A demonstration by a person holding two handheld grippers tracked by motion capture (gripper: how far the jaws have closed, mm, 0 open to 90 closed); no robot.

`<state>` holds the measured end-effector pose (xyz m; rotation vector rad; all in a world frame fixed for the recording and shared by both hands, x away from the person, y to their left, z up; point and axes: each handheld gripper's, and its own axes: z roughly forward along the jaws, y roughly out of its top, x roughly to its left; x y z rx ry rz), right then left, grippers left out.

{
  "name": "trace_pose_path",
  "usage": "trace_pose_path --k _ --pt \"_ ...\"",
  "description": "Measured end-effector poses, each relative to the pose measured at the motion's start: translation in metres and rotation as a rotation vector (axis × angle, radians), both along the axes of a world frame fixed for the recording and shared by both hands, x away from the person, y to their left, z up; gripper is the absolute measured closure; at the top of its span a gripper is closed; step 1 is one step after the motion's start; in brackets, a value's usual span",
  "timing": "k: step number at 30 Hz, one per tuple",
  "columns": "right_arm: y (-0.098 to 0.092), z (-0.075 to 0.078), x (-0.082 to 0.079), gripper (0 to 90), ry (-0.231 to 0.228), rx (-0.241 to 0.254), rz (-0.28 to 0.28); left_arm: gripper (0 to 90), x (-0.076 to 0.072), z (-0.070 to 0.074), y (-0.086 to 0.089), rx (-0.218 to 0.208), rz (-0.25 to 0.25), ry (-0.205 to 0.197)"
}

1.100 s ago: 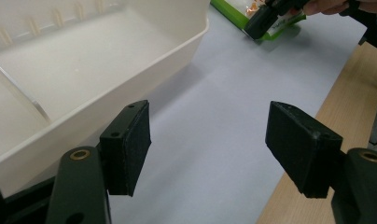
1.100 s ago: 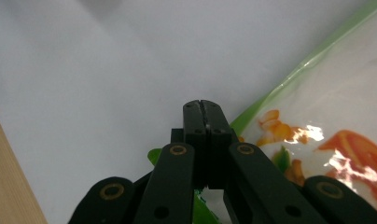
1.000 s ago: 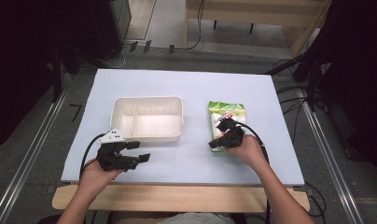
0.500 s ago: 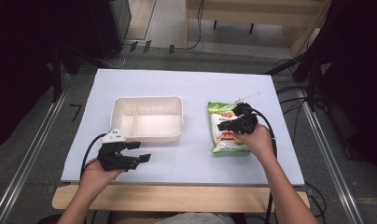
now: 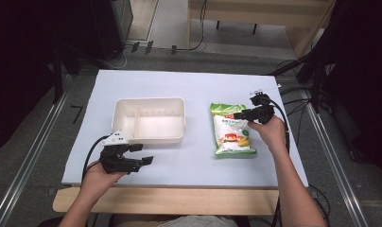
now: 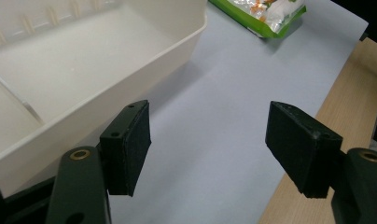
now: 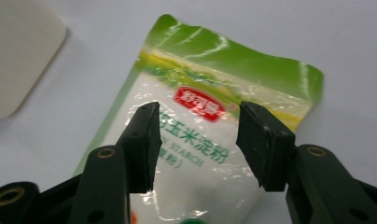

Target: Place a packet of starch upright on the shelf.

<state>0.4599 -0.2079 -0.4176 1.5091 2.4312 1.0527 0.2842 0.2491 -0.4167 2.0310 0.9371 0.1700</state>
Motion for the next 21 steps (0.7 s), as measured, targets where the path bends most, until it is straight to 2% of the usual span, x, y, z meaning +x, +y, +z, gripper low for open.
trace_pose_path --k 3,4,6,13,15,18,19,21 --pt "-0.015 -0.007 0.008 45.3 0.026 0.011 -0.05 31.7 -0.001 0.001 -0.001 -0.013 -0.002 -0.015" --pt "-0.015 -0.007 0.008 45.3 0.026 0.011 -0.05 31.7 -0.001 0.001 0.0 -0.009 0.0 -0.015" --pt "-0.019 -0.013 0.013 44.9 0.057 0.01 -0.065 31.6 0.0 0.0 0.0 -0.008 0.003 -0.009" --pt "-0.019 -0.028 0.025 39.4 0.069 -0.007 -0.102 31.6 0.0 -0.001 0.0 0.002 0.006 -0.004" --pt "-0.016 -0.036 0.029 38.3 0.093 -0.044 -0.124 31.6 0.0 -0.001 0.0 -0.001 0.011 -0.004" --pt "-0.015 -0.042 0.032 37.4 0.112 -0.043 -0.125 31.6 0.001 -0.001 0.001 -0.003 0.01 -0.003" --pt "-0.014 -0.043 0.033 39.4 0.116 -0.021 -0.139 31.6 0.001 -0.001 0.001 0.001 0.012 0.0" --pt "-0.014 -0.043 0.034 39.0 0.118 -0.018 -0.141 31.6 0.001 -0.001 0.0 0.0 0.015 0.003"
